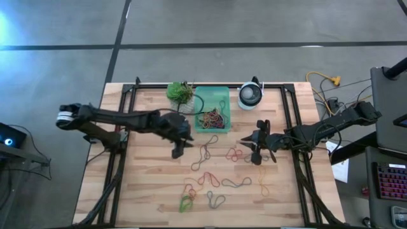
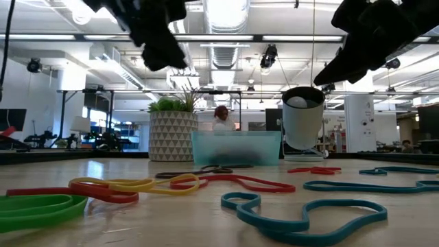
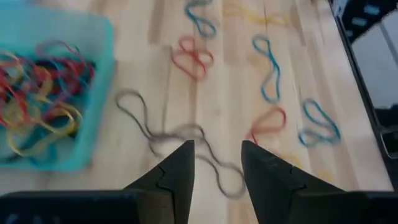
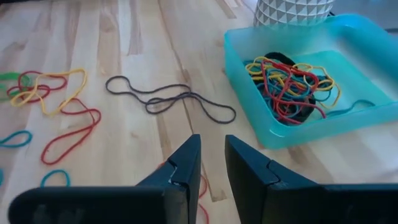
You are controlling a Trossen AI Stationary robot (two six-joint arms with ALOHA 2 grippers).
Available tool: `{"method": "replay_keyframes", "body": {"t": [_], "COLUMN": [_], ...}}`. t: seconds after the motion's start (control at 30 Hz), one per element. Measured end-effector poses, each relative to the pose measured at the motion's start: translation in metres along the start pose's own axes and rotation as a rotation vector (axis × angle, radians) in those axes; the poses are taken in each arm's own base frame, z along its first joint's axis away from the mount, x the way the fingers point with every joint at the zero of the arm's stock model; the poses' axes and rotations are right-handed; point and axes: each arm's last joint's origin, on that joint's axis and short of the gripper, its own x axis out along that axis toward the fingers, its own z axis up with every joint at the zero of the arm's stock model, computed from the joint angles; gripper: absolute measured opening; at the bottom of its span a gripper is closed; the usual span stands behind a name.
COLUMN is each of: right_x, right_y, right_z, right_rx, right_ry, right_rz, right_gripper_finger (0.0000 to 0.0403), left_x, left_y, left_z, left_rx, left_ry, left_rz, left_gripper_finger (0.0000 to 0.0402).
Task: Pick and place rubber bands into bin
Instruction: Put the red rubber band into the green bin
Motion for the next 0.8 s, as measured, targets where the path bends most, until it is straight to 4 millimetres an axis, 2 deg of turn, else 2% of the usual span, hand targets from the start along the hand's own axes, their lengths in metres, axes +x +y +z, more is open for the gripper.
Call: {"method": "replay_keyframes", "body": {"t": [0.23, 0.43, 0.6, 0.8], "right_x": [0.005, 0.03, 0.052, 0.075], "right_y": [0.004, 0.012, 0.019, 0.024], "right_z": [-0.008, -0.026, -0.037, -0.039], "right_rx": [0.01, -0.134, -0.225, -0.299], "right_ry": [0.075, 0.208, 0.299, 0.361], "right_rz": [0.096, 0.135, 0.112, 0.09], "right_gripper_finger": [0.0068, 0.0068, 0.0068, 0.0068], "left_x": [0.015, 0.031, 0.036, 0.032], "left_y": [-0.003, -0.005, -0.008, -0.01], "left_z": [-0.043, -0.073, -0.086, -0.085], "left_rx": [-0.059, -0.079, -0.065, -0.05], "left_ry": [0.137, 0.147, 0.142, 0.129], "left_rz": [-0.006, -0.025, -0.047, -0.07], "left_gripper_finger": [0.0116, 0.0116, 0.0116, 0.0116]}}
